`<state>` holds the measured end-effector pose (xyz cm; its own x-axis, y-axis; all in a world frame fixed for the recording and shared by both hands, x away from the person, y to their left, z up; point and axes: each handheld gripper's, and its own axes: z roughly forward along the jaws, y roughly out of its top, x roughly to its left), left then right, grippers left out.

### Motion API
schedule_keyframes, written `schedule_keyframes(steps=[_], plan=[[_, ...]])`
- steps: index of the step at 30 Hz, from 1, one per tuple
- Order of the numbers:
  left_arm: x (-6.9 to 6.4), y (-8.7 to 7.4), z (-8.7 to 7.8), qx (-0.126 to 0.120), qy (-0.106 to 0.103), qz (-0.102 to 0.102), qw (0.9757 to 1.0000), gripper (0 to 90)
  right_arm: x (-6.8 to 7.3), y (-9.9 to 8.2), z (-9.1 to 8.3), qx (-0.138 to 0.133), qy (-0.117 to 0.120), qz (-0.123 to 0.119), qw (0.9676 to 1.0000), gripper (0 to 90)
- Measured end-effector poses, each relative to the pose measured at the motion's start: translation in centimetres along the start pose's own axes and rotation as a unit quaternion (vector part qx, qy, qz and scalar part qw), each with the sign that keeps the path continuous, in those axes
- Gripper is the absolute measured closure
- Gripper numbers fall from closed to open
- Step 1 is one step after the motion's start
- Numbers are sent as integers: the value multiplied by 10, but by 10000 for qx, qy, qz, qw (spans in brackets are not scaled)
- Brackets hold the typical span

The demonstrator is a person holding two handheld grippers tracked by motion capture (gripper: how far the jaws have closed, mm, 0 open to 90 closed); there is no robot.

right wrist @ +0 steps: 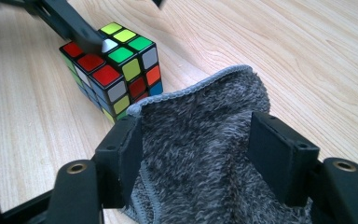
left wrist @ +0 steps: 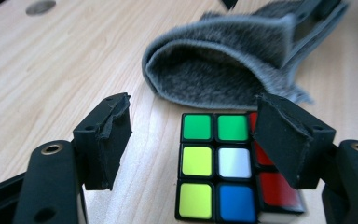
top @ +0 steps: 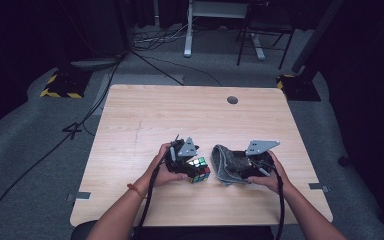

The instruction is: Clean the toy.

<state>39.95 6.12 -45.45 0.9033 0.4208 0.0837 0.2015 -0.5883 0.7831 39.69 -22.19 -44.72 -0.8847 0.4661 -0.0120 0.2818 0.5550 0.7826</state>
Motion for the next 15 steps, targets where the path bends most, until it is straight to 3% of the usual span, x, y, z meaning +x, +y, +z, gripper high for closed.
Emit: schedule_keyframes(steps=[4,6,7,9,12,15], plan=[[-1,2,-2,-83,-32,-4,10000,277,2,0,1,0,71,-46,10000,356],[0,3,-5,-174,69,-37,9998,280,3,0,1,-13,113,-72,9999,361],[1,3,-7,-205,139,-60,9997,280,4,1,1,-3,126,-72,9999,362],[5,1,-7,-260,87,-178,9995,285,4,1,2,10,136,-78,9999,362],[8,-1,-3,-91,138,-215,9996,285,5,1,3,29,129,-102,9999,364],[9,-2,0,-91,115,-291,9995,287,5,1,4,42,140,-97,9998,364]])
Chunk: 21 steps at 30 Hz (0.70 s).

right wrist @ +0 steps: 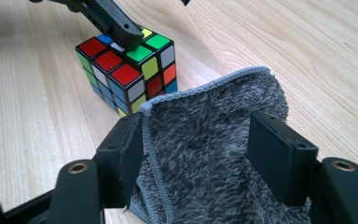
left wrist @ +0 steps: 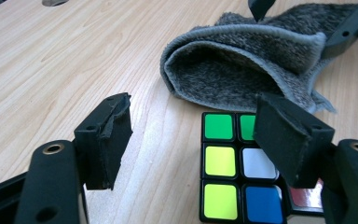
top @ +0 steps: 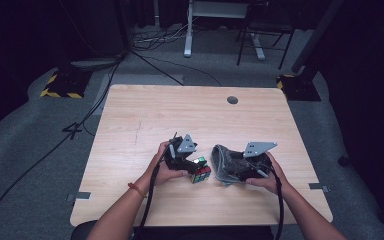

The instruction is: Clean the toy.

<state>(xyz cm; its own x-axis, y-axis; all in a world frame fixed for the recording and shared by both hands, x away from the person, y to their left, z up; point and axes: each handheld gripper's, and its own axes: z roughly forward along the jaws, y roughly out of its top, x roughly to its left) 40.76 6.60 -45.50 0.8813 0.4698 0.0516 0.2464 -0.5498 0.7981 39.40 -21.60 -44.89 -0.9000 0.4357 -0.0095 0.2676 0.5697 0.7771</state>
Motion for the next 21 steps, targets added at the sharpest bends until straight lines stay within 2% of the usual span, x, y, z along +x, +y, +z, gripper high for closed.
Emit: schedule_keyframes(steps=[7,9,10,12,16,18,21], plan=[[6,-2,3,-31,-47,-226,9997,288,1,0,2,47,21,-10,10000,364],[6,-3,5,39,-207,-281,9994,288,1,0,2,53,45,-30,10000,364],[6,-3,5,21,-256,-250,9994,291,2,0,3,63,47,-45,10000,364],[3,-1,5,48,-185,-107,9998,291,3,0,3,61,75,-55,9999,364],[3,-1,4,65,-194,-88,9998,290,4,1,4,62,101,-87,9999,364],[0,0,2,122,-97,77,9998,279,5,1,3,27,100,-101,9999,362],[-2,0,-3,124,-171,262,9994,237,6,1,2,-2,94,-115,9999,360]])
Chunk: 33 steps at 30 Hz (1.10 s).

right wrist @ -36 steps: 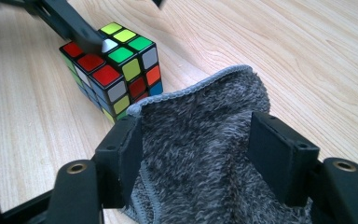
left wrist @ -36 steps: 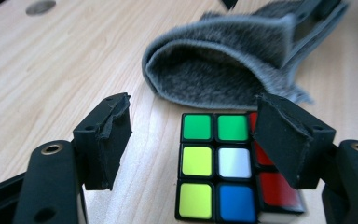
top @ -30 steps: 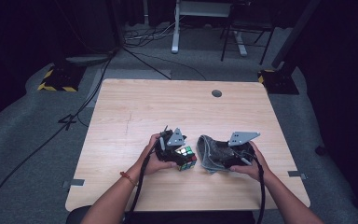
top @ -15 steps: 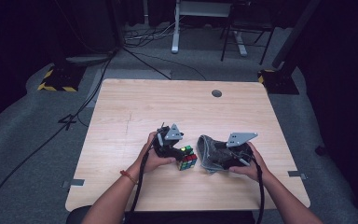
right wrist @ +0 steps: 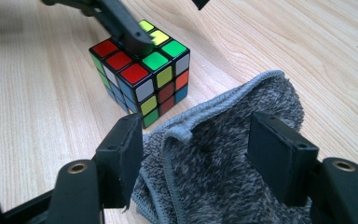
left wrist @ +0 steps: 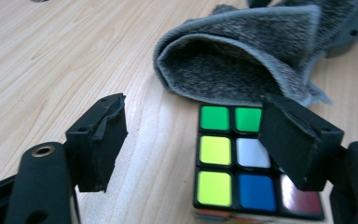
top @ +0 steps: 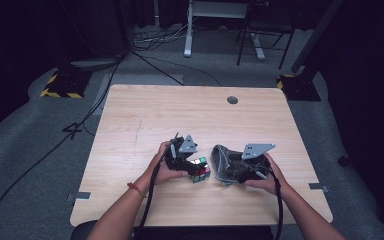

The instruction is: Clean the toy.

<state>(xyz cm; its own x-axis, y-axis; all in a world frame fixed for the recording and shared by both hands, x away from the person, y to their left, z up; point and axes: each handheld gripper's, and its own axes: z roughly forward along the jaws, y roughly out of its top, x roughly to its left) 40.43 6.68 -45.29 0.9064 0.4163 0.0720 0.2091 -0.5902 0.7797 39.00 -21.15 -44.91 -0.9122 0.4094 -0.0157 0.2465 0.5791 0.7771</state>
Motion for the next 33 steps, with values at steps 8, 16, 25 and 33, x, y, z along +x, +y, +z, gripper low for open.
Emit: schedule_keyframes(steps=[8,16,25,33], plan=[[-10,-7,-12,129,-233,175,9995,161,2,-1,5,102,51,-7,9999,361],[-18,-25,-10,473,-634,-4,9969,159,12,2,11,-4,248,-72,9997,361],[-30,-31,-17,643,-708,10,9954,186,27,7,28,193,232,-297,9991,364],[-41,-34,-23,672,-910,157,9934,268,20,2,26,269,47,-253,9993,376]])
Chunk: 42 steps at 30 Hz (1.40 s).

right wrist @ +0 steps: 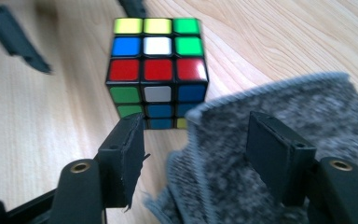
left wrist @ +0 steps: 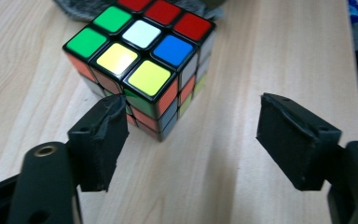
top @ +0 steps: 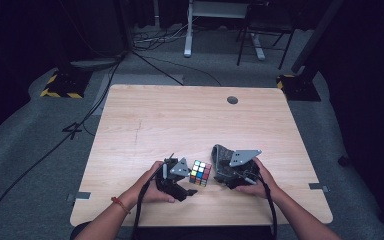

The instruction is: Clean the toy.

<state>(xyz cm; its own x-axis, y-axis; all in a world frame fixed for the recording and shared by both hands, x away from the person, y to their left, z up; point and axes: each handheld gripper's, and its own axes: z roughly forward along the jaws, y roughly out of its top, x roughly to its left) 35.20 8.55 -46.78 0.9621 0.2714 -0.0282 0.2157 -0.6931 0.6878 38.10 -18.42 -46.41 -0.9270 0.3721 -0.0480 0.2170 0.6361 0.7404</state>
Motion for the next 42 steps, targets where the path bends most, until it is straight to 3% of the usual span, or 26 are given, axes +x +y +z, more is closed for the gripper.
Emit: schedule_keyframes(steps=[3,5,9,13,19,23,30,33,38,42], plan=[[-5,3,2,40,-6,166,9999,288,-5,-4,-1,75,-56,54,9999,379],[-4,4,3,44,78,143,9999,259,-8,-6,-2,129,-132,78,9998,386],[4,3,1,-154,323,-120,9993,209,-13,-10,-2,260,-218,147,9993,397],[13,5,4,-211,391,-191,9988,165,-17,-13,1,367,-227,178,9989,416],[21,12,18,-47,322,-81,9994,160,-17,-13,2,435,-210,175,9987,419],[22,17,25,-36,465,-7,9989,162,-17,-13,3,450,-193,172,9987,419],[26,18,33,-17,303,10,9995,166,-16,-13,2,418,-128,157,9989,407],[26,19,34,-58,172,80,9998,229,-13,-12,1,338,-12,132,9993,396],[25,20,34,-38,102,172,9998,277,-1,-5,0,190,40,-143,9997,377],[23,20,34,-18,4,237,9997,287,5,0,1,236,79,-332,9991,368]])
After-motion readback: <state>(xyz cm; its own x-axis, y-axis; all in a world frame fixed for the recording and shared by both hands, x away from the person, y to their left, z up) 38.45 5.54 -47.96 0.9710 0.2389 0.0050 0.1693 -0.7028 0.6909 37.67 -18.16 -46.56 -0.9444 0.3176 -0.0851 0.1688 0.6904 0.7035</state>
